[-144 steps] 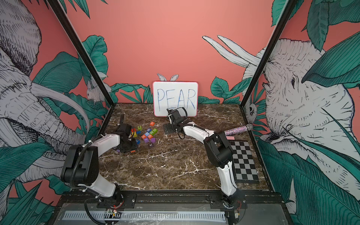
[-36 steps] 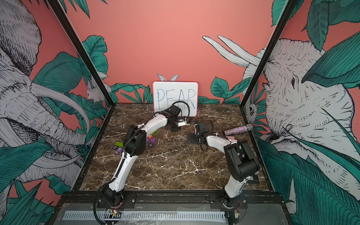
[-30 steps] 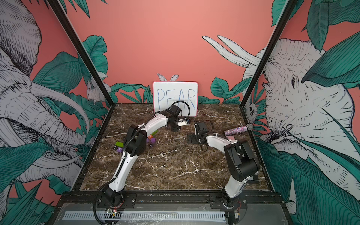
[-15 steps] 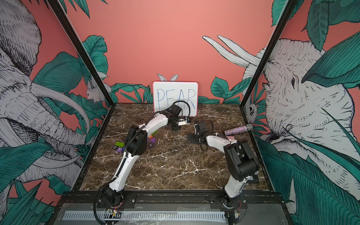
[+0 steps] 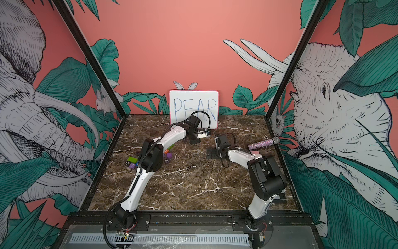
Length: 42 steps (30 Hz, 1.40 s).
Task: Spell the uppercase word “pear” with letter blocks
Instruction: Place the letter block at the center of the board.
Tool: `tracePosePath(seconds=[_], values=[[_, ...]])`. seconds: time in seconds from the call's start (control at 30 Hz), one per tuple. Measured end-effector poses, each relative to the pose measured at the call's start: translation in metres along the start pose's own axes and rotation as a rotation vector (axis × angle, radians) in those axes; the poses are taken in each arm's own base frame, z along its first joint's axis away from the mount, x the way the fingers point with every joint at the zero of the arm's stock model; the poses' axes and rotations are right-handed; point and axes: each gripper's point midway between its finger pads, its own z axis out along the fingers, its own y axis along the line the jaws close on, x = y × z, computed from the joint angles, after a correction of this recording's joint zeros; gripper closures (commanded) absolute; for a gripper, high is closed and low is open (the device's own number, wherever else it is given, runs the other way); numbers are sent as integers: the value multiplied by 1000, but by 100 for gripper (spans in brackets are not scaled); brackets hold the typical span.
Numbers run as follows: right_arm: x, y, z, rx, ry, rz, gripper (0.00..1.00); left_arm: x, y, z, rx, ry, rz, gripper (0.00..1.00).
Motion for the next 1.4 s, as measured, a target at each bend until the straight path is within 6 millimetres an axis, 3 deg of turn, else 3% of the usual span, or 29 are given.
tracePosePath(seconds=[0.2,1.4], values=[[0,0,0,0,0,0,1,0,4,0,-17,3,1,46],[-1,1,1,-5,-4,16,1,1,13,0,-67,13,-58,39]])
